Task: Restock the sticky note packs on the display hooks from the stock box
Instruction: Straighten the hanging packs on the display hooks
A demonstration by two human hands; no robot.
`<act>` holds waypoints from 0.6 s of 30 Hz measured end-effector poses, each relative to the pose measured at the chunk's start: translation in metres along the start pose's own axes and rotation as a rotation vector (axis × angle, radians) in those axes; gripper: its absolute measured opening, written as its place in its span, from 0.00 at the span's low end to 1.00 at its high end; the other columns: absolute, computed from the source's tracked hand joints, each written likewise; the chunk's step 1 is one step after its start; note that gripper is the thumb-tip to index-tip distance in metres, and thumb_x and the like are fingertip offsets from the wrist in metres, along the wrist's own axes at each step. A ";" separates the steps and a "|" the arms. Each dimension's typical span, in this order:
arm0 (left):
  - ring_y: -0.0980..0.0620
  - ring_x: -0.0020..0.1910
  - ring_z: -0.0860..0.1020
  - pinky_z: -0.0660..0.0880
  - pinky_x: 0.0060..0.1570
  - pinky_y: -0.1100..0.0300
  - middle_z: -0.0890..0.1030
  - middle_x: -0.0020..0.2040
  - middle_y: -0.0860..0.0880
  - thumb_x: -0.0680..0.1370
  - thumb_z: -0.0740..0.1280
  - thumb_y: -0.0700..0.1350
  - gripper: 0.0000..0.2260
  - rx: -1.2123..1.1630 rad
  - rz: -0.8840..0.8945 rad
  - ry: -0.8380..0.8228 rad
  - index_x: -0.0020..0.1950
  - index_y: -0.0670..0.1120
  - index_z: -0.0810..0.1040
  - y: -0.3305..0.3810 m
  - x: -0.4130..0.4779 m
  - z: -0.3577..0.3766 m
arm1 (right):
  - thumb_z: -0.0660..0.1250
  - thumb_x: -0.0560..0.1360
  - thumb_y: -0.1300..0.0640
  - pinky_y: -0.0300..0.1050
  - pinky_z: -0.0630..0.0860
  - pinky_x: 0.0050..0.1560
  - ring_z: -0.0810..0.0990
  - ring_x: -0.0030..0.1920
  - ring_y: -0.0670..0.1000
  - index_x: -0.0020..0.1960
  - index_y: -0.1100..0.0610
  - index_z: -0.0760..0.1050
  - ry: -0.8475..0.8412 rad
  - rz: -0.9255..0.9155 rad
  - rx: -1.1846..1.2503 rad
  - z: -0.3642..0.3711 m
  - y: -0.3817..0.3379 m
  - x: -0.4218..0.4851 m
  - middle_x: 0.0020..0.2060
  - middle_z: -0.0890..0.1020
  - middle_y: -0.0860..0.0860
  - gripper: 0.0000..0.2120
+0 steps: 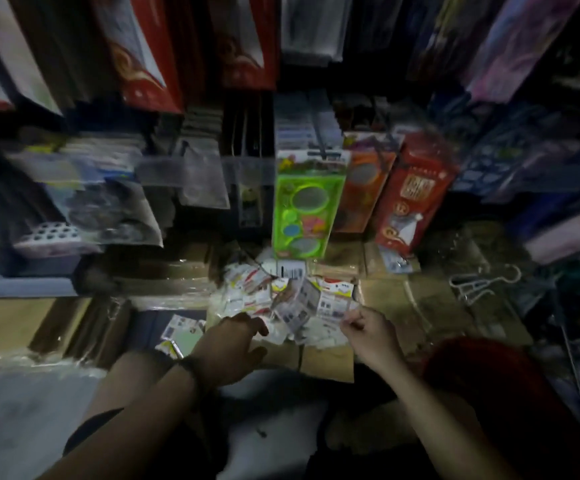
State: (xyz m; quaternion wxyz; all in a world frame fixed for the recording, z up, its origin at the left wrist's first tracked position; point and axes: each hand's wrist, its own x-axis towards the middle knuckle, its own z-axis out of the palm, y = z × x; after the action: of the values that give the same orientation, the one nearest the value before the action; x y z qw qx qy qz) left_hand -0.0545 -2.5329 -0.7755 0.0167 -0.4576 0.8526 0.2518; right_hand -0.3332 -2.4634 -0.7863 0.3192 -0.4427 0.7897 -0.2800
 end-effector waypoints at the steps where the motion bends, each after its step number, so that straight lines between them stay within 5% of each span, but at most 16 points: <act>1: 0.47 0.62 0.80 0.78 0.60 0.52 0.80 0.63 0.51 0.79 0.69 0.58 0.17 -0.003 0.005 -0.015 0.67 0.58 0.78 -0.001 0.012 0.007 | 0.76 0.75 0.57 0.48 0.79 0.51 0.86 0.49 0.54 0.40 0.50 0.80 -0.021 0.035 -0.040 0.008 0.012 0.013 0.45 0.88 0.52 0.08; 6: 0.47 0.62 0.80 0.74 0.58 0.59 0.80 0.63 0.47 0.75 0.67 0.65 0.26 -0.101 0.039 -0.109 0.68 0.52 0.80 0.006 0.067 0.038 | 0.72 0.78 0.50 0.46 0.74 0.43 0.85 0.52 0.57 0.43 0.53 0.77 -0.068 0.177 -0.200 0.039 0.047 0.073 0.47 0.84 0.55 0.10; 10: 0.44 0.57 0.81 0.76 0.54 0.55 0.82 0.59 0.45 0.80 0.72 0.54 0.15 -0.218 0.018 -0.082 0.63 0.47 0.83 0.012 0.093 0.065 | 0.66 0.59 0.25 0.50 0.85 0.44 0.88 0.47 0.57 0.52 0.56 0.81 0.046 0.306 -0.196 0.089 0.135 0.160 0.44 0.87 0.52 0.38; 14: 0.38 0.51 0.84 0.79 0.49 0.52 0.87 0.52 0.40 0.77 0.62 0.58 0.22 -0.267 0.014 -0.143 0.55 0.44 0.87 0.017 0.103 0.080 | 0.63 0.43 0.09 0.53 0.86 0.47 0.88 0.47 0.55 0.56 0.55 0.84 0.066 0.386 -0.101 0.128 0.166 0.185 0.45 0.88 0.52 0.61; 16: 0.41 0.52 0.84 0.74 0.49 0.60 0.87 0.55 0.42 0.75 0.64 0.54 0.19 -0.285 0.003 -0.131 0.58 0.46 0.87 0.024 0.109 0.078 | 0.65 0.49 0.10 0.57 0.83 0.59 0.85 0.59 0.60 0.69 0.57 0.77 0.065 0.399 -0.106 0.117 0.127 0.165 0.59 0.85 0.59 0.65; 18: 0.44 0.54 0.84 0.75 0.50 0.62 0.87 0.57 0.44 0.74 0.64 0.57 0.22 -0.313 0.001 -0.120 0.60 0.48 0.87 0.032 0.116 0.078 | 0.75 0.62 0.23 0.61 0.74 0.71 0.73 0.73 0.66 0.79 0.63 0.63 0.071 0.456 -0.160 0.106 0.087 0.150 0.74 0.71 0.66 0.62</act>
State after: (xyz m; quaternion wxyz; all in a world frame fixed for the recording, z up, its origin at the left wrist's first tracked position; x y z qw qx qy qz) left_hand -0.1626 -2.5735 -0.8601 -0.0040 -0.4384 0.8007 0.4082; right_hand -0.3594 -2.5724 -0.9555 0.3105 -0.2666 0.8996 -0.1527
